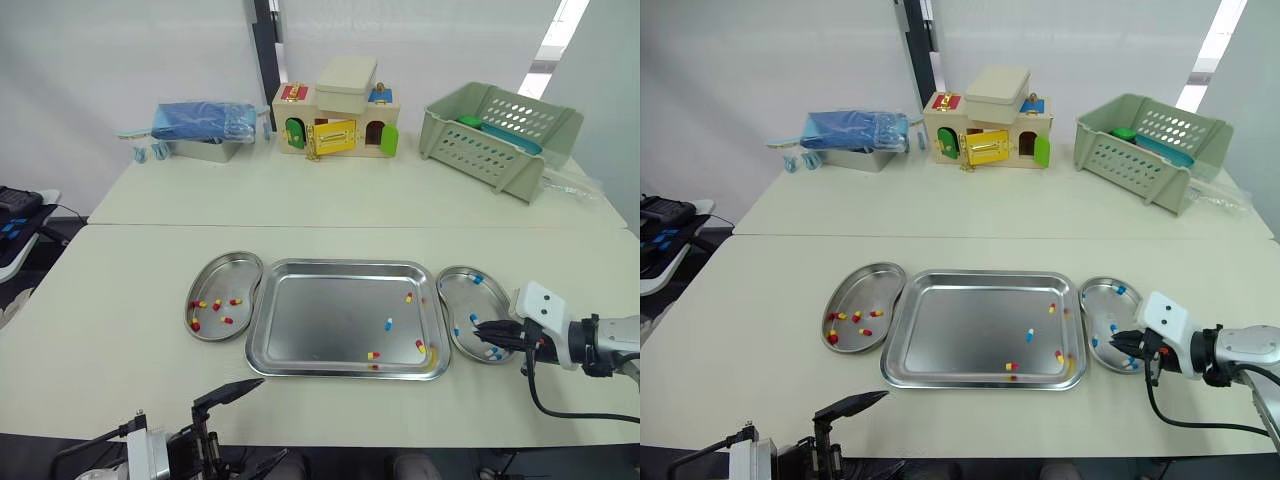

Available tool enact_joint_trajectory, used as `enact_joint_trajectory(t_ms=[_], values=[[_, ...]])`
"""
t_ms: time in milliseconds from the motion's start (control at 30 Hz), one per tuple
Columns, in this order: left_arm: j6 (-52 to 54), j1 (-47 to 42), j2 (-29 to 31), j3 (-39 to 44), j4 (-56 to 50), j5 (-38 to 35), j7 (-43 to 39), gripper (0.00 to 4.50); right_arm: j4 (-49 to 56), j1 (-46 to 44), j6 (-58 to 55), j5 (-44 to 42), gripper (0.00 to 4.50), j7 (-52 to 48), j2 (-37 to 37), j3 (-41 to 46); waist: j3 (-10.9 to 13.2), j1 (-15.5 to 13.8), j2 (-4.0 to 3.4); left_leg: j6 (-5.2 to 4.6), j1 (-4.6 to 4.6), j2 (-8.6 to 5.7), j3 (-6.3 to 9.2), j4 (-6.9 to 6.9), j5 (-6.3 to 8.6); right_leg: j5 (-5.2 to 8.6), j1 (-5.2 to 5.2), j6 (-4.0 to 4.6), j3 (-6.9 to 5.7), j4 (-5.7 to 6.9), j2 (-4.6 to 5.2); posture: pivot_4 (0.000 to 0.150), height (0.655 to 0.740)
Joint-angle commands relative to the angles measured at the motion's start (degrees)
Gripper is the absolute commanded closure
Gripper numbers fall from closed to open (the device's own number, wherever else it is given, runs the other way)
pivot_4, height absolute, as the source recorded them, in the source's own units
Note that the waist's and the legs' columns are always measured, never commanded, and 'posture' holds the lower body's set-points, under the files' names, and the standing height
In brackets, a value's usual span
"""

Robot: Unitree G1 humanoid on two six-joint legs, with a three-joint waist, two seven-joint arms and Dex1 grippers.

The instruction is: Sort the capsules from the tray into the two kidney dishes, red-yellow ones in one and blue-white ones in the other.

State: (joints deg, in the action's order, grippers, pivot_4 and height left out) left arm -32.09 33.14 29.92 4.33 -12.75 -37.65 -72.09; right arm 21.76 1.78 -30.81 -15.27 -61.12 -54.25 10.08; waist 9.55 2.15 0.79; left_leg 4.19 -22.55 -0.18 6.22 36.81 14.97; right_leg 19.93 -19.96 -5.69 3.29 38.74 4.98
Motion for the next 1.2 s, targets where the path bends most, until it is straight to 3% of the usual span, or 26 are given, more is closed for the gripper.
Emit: enact_joint_trajectory(t_ms=[33,567,833,1067,1200], values=[[-1.0,0.55,-0.56,1.15,-0.38,-0.77,-0.82,0.0,1.42,-0.09,0.9,-0.79,4.49,0.4,-0.98,1.41,0.0,-0.08,0.0,0.0,0.0,0.0,0.01,0.0,0.0,0.0,0.0,0.0,-0.01,0.0,0.0,0.15,0.74],[-0.75,0.36,-1.75,2.07,0.44,-1.04,-2.66,0.0,0.95,0.39,1.22,-0.09,4.49,0.55,-1.32,0.71,0.0,-0.13,0.01,0.0,0.0,0.0,0.01,0.0,0.0,0.0,0.02,0.0,-0.01,-0.02,0.0,0.15,0.74],[0.39,-1.03,-1.89,2.46,0.28,-0.86,-1.88,0.0,0.47,0.28,1.36,-1.39,2.25,0.15,-1.43,1.74,0.0,-0.14,0.01,0.0,0.0,0.0,0.02,0.01,0.0,0.0,0.02,0.0,-0.03,-0.02,0.0,0.15,0.74],[1.85,-1.91,-1.33,4.06,-2.12,-0.02,1.49,0.0,1.61,4.68,0.33,-10.68,0.04,-5.41,-1.43,10.81,0.01,-0.36,0.03,0.0,0.0,0.0,0.03,0.01,0.0,0.0,0.05,0.0,-0.04,-0.03,0.0,0.15,0.74],[9.02,-3.82,0.52,8.37,-6.9,1.34,11.61,0.0,-1.65,8.67,3.15,-14.04,0.01,-10.63,-2.07,18.41,0.03,-0.5,0.07,-0.03,0.07,0.01,0.13,0.03,0.02,0.0,0.29,0.0,-0.19,-0.16,0.01,0.15,0.74]])
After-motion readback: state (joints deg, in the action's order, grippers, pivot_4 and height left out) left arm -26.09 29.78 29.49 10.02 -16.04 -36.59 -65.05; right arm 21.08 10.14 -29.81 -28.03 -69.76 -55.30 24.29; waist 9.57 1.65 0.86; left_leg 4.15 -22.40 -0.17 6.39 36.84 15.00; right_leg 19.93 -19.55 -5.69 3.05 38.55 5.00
